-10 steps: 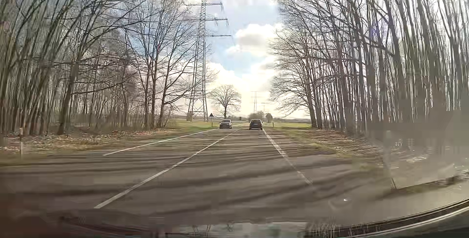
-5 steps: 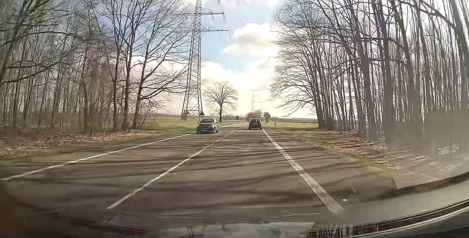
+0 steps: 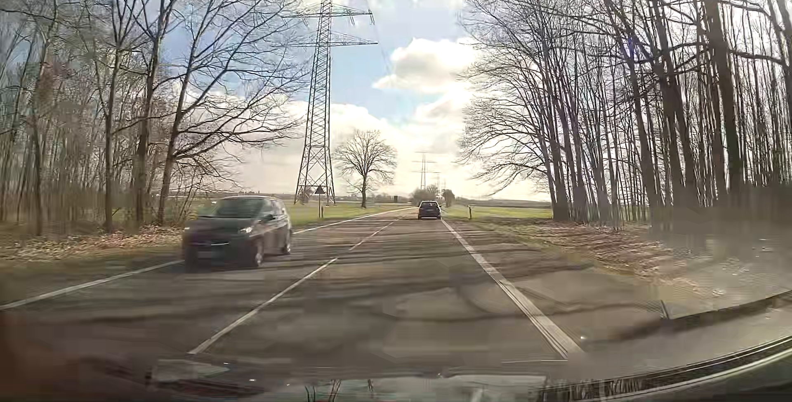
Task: Follow the waypoints while adhering to traffic rules and regulations
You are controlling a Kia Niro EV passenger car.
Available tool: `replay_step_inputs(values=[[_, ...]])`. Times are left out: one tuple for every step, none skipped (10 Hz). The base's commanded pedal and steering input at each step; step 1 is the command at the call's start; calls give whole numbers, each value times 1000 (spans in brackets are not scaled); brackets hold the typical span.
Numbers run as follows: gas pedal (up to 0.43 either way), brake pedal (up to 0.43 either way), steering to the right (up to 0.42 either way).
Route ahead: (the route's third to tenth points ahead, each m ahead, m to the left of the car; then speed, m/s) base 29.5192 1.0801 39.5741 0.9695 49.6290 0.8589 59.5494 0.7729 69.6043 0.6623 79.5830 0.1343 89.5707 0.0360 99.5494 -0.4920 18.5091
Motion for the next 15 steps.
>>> replay_step_inputs(values=[[157,0,4],[157,0,3],[150,0,3],[150,0,3],[150,0,3],[150,0,3],[150,0,2],[150,0,2],[150,0,3],[150,0,2],[150,0,2],[150,0,1],[150,0,1],[150,0,2],[150,0,2]])
